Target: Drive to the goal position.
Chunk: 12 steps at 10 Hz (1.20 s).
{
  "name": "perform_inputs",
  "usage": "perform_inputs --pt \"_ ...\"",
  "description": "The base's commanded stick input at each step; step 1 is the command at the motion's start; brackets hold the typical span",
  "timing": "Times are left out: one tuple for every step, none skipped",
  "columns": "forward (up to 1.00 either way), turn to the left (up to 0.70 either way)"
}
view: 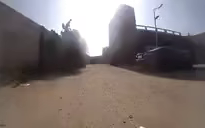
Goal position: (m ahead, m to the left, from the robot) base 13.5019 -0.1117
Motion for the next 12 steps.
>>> perform_inputs --pt "1.00 0.00" --pt "1.00 0.00" --pt "1.00 0.00" --pt "1.00 0.00" --pt "1.00 0.00" --pt "1.00 0.00" --pt "1.00 0.00" --pt "1.00 0.00" --pt "1.00 0.00" --pt "1.00 0.00" --pt "1.00 0.00" --pt "1.00 0.00"
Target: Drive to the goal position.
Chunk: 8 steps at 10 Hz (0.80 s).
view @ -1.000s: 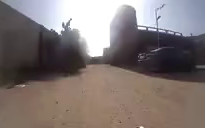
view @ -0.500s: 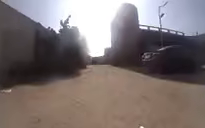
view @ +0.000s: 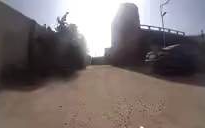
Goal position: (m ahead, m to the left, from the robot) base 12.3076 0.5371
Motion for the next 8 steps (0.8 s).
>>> perform_inputs --pt "1.00 0.00" --pt "1.00 0.00" --pt "1.00 0.00" --pt "1.00 0.00" --pt "1.00 0.00" --pt "1.00 0.00" --pt "1.00 0.00" --pt "1.00 0.00"
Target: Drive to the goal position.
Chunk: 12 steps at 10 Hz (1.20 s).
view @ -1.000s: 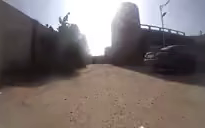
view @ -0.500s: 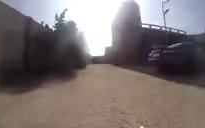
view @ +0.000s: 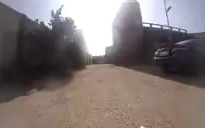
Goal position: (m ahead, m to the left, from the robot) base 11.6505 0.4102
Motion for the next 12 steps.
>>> perform_inputs --pt "1.00 0.00" --pt "1.00 0.00" --pt "1.00 0.00" --pt "1.00 0.00" --pt "1.00 0.00" --pt "1.00 0.00" --pt "1.00 0.00" --pt "1.00 0.00" --pt "1.00 0.00" --pt "1.00 0.00" --pt "1.00 0.00" --pt "1.00 0.00"
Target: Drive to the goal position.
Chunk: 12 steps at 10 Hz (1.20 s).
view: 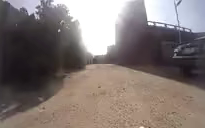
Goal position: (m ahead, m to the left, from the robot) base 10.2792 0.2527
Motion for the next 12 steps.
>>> perform_inputs --pt "1.00 0.00" --pt "1.00 0.00" --pt "1.00 0.00" --pt "1.00 0.00" --pt "1.00 0.00" --pt "1.00 0.00" --pt "1.00 0.00" --pt "1.00 0.00" --pt "1.00 0.00" --pt "1.00 0.00" --pt "1.00 0.00" --pt "1.00 0.00"
